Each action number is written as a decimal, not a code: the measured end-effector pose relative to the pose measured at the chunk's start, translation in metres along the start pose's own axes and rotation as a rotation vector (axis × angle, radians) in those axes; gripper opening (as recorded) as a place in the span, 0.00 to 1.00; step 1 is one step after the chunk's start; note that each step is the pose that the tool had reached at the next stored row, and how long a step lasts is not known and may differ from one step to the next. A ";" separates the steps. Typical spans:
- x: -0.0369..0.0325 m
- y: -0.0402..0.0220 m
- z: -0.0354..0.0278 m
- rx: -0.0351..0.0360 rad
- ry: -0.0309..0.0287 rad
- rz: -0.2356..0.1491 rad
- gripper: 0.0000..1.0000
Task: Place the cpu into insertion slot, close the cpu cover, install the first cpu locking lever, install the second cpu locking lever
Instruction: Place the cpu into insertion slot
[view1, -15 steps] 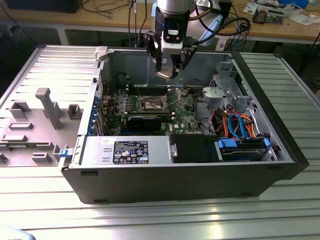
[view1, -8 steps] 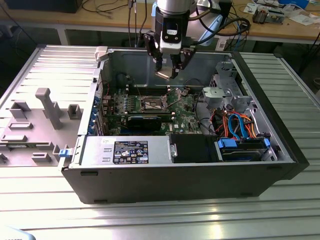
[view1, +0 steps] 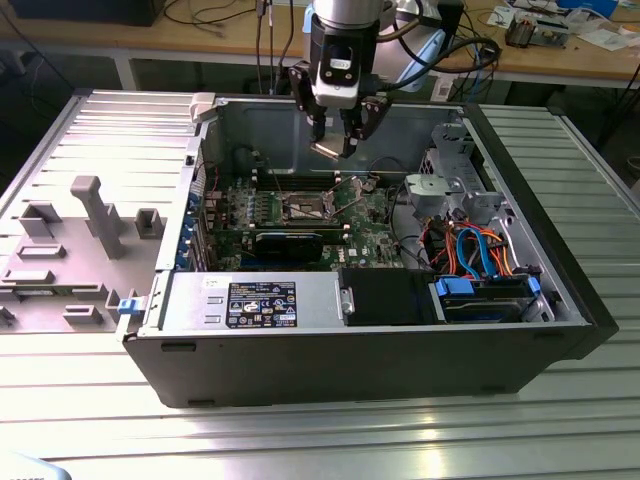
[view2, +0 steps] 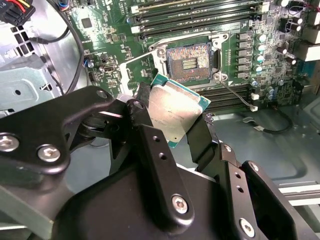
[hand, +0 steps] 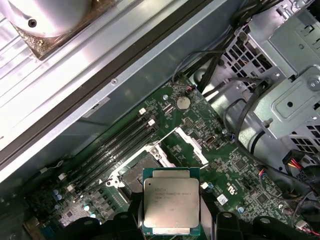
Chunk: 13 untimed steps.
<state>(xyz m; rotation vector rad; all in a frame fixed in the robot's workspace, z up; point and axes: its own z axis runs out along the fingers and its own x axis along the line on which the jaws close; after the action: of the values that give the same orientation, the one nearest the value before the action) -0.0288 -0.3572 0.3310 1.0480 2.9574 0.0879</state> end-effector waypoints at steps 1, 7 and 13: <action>0.0000 0.0000 0.0000 0.0000 -0.0003 0.004 0.54; 0.0000 0.0000 0.0000 0.0000 -0.0020 0.031 0.54; 0.0000 0.0000 0.0000 0.0000 -0.0037 0.056 0.54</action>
<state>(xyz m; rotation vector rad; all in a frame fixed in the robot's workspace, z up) -0.0288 -0.3572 0.3310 1.1295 2.9253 0.0859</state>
